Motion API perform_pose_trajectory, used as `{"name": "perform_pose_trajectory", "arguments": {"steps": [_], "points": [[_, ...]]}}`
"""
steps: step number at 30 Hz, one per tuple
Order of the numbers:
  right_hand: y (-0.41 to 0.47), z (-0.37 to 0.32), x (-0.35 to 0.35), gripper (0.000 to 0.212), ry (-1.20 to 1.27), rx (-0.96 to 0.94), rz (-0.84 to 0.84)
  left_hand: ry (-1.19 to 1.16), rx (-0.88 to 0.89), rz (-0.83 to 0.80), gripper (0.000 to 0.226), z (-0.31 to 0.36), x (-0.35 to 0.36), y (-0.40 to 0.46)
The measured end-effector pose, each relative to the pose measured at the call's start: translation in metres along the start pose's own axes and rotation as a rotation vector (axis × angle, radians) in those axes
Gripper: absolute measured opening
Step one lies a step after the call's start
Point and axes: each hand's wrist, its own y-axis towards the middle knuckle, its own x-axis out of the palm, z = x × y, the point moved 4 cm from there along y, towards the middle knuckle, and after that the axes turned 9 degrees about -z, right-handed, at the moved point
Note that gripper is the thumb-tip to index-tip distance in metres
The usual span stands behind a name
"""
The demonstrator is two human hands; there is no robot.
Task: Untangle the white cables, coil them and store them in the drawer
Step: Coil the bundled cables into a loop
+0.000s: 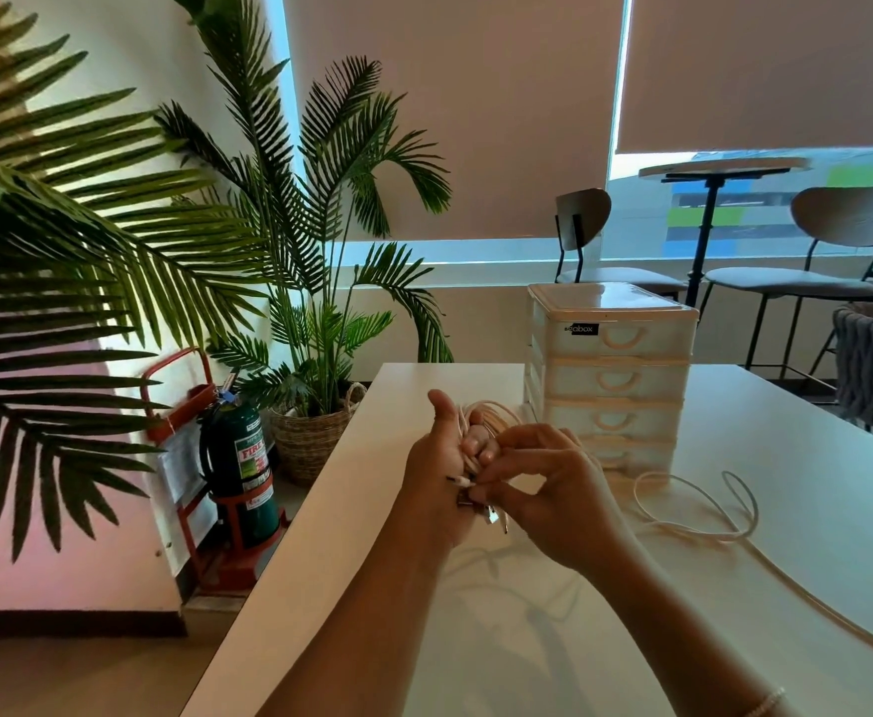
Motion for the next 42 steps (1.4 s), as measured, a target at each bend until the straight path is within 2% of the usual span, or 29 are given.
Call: {"name": "perform_pose_trajectory", "arguments": {"steps": [3, 7, 9, 11, 13, 15, 19, 23, 27, 29, 32, 35, 39, 42], "points": [[-0.001, -0.002, 0.000, 0.014, 0.035, 0.076, 0.037, -0.089, -0.020, -0.055, 0.075, -0.001, -0.001, 0.001], [0.000, -0.004, 0.001, 0.026, 0.030, 0.167, 0.087, -0.108, -0.003, -0.157, 0.080, -0.002, 0.003, -0.006], [0.001, -0.005, 0.002, 0.019, 0.009, 0.196, 0.094, -0.091, 0.026, -0.191, 0.071, -0.001, 0.006, -0.009], [0.002, -0.006, 0.002, 0.017, 0.022, 0.217, 0.110, -0.031, 0.058, -0.209, 0.051, 0.001, 0.008, -0.011], [0.002, -0.008, 0.001, 0.024, 0.041, 0.215, 0.131, 0.050, 0.073, -0.198, 0.026, 0.000, 0.007, -0.010], [0.004, -0.010, 0.000, 0.031, 0.059, 0.212, 0.139, 0.073, 0.078, -0.191, 0.018, -0.001, 0.006, -0.008], [0.003, -0.012, -0.003, 0.029, 0.011, 0.227, 0.132, 0.010, 0.076, -0.246, 0.040, -0.002, 0.006, -0.004], [-0.003, -0.016, -0.006, 0.032, -0.018, 0.167, 0.128, -0.014, 0.057, -0.172, 0.047, -0.001, 0.004, -0.006], [-0.001, -0.010, -0.024, 0.020, 0.188, 0.159, 0.066, -0.013, 0.038, -0.126, 0.064, 0.003, 0.001, -0.007], [0.002, -0.006, -0.036, 0.018, 0.264, 0.156, 0.082, -0.006, 0.026, -0.128, 0.063, 0.003, 0.004, -0.008], [0.011, -0.001, -0.049, 0.010, 0.072, 0.152, 0.133, 0.032, 0.007, -0.133, 0.064, -0.001, 0.010, -0.009], [0.023, 0.004, -0.046, 0.037, -0.179, 0.129, 0.016, 0.073, -0.010, -0.156, 0.064, -0.002, 0.012, -0.011], [0.030, 0.000, -0.031, 0.038, -0.025, 0.101, -0.228, 0.055, -0.041, -0.211, 0.062, -0.001, 0.014, -0.015], [0.029, -0.004, -0.025, 0.046, -0.090, 0.079, -0.176, 0.045, -0.047, -0.245, 0.063, -0.001, 0.015, -0.017]]}}
